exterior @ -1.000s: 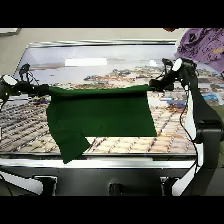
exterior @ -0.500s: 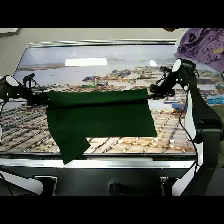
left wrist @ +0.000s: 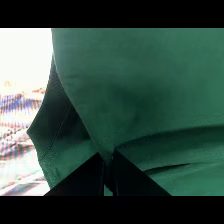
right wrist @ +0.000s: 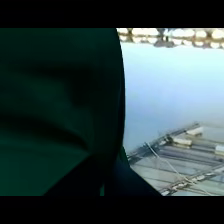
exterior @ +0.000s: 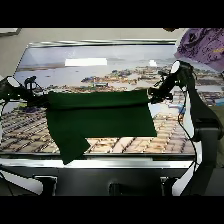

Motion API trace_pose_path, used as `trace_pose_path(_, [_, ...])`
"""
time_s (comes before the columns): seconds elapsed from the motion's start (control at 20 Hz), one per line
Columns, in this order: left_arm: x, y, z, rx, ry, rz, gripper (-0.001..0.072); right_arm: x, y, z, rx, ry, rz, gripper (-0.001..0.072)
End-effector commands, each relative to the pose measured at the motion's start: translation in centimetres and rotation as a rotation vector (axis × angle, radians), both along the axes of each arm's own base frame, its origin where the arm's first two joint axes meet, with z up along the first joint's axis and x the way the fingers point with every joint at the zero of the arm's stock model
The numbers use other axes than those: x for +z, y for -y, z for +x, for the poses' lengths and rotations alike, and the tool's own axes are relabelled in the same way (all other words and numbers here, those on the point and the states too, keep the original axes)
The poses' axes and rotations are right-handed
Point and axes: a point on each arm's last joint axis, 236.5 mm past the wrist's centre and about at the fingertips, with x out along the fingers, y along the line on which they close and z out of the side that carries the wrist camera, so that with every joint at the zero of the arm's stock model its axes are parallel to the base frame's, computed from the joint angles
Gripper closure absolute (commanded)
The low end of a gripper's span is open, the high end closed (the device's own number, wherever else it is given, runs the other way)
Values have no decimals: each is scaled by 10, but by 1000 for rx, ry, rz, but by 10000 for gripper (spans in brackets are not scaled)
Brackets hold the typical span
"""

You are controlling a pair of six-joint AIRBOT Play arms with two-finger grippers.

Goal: Fold the clothes and pants, and hang the long-sleeved shirts on hangers.

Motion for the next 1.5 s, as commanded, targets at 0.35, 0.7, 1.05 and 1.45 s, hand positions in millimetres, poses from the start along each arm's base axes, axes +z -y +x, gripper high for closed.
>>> trace_pose_path(0.35, [-1, 0, 2, 4, 6, 0, 659, -12, -7, -33, 22, -174, 35, 472])
trace_pose_path(0.7, [0, 2, 6, 34, 17, -13, 258, -3, -37, -19, 2, -118, 170, 387])
trace_pose_path(1.05, [81, -34, 2, 127, 138, 20, 9, 66, -5, 3, 102, 168, 94, 387])
trace_pose_path(1.45, [58, -17, -153, 511, 64, -307, 18, 115, 26, -23, -49, 299, 390, 389])
